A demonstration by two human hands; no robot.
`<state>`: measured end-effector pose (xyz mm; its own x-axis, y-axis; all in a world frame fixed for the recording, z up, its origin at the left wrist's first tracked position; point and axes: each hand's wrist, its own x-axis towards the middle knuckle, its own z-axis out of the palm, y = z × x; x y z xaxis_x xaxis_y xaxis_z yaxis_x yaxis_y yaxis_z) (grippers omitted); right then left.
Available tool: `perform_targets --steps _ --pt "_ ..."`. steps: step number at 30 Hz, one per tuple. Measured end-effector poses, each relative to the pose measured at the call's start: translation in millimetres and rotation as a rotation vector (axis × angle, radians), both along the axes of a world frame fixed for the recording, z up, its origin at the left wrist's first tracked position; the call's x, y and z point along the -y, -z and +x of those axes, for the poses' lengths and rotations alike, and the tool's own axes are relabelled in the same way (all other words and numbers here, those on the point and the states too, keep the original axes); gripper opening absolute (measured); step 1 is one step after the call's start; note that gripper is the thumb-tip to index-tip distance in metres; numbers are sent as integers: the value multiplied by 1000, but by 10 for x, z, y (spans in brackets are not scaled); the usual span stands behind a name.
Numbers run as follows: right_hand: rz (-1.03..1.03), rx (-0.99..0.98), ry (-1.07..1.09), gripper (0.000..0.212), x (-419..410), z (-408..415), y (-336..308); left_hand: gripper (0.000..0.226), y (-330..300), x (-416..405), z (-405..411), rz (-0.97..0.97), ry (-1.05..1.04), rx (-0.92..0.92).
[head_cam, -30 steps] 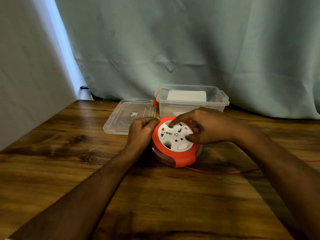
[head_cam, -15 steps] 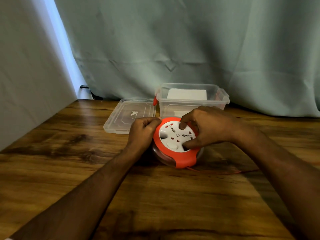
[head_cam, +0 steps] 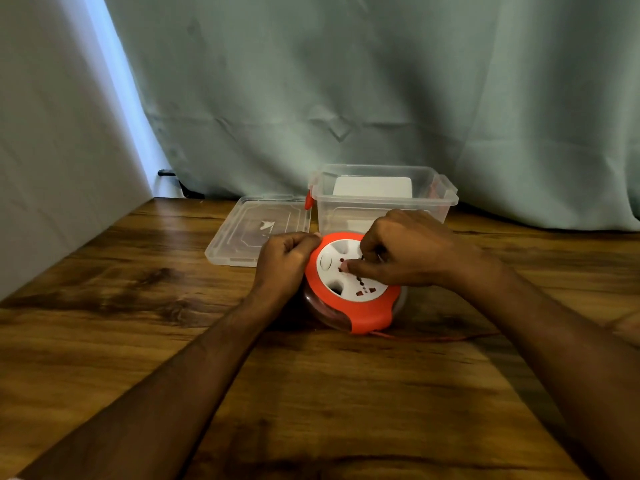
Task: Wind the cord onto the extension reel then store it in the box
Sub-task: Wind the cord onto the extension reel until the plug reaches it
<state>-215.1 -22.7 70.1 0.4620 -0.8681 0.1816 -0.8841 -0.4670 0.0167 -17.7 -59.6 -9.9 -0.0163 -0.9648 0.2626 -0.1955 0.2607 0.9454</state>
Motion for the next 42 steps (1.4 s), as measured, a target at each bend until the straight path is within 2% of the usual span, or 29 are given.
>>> perform_targets --steps 2,10,17,21,26,31,38,39,41,42 --pt "11 26 -26 14 -11 -83 -87 31 6 19 2 -10 -6 -5" --pt "193 88 -102 55 23 -192 -158 30 -28 -27 7 -18 45 -34" --pt "165 37 -52 62 29 -181 -115 32 -20 -23 4 2 48 -55" --pt "53 -49 10 66 26 -149 -83 29 -19 -1 22 35 42 -84" --pt "30 -87 58 55 5 -101 -67 27 -11 -2 21 -2 54 -9" --pt "43 -75 36 60 32 -63 25 25 14 18 25 -31 50 52" --pt "82 -30 23 58 40 -37 36 26 4 14 18 -33 53 48" --pt "118 4 -5 53 45 -72 1 27 0 9 15 -38 58 44" --pt "221 118 -75 28 62 -169 -71 30 -6 -2 5 -49 67 42" --pt "287 171 -105 25 67 -210 -100 31 -10 -4 0 -53 74 42"
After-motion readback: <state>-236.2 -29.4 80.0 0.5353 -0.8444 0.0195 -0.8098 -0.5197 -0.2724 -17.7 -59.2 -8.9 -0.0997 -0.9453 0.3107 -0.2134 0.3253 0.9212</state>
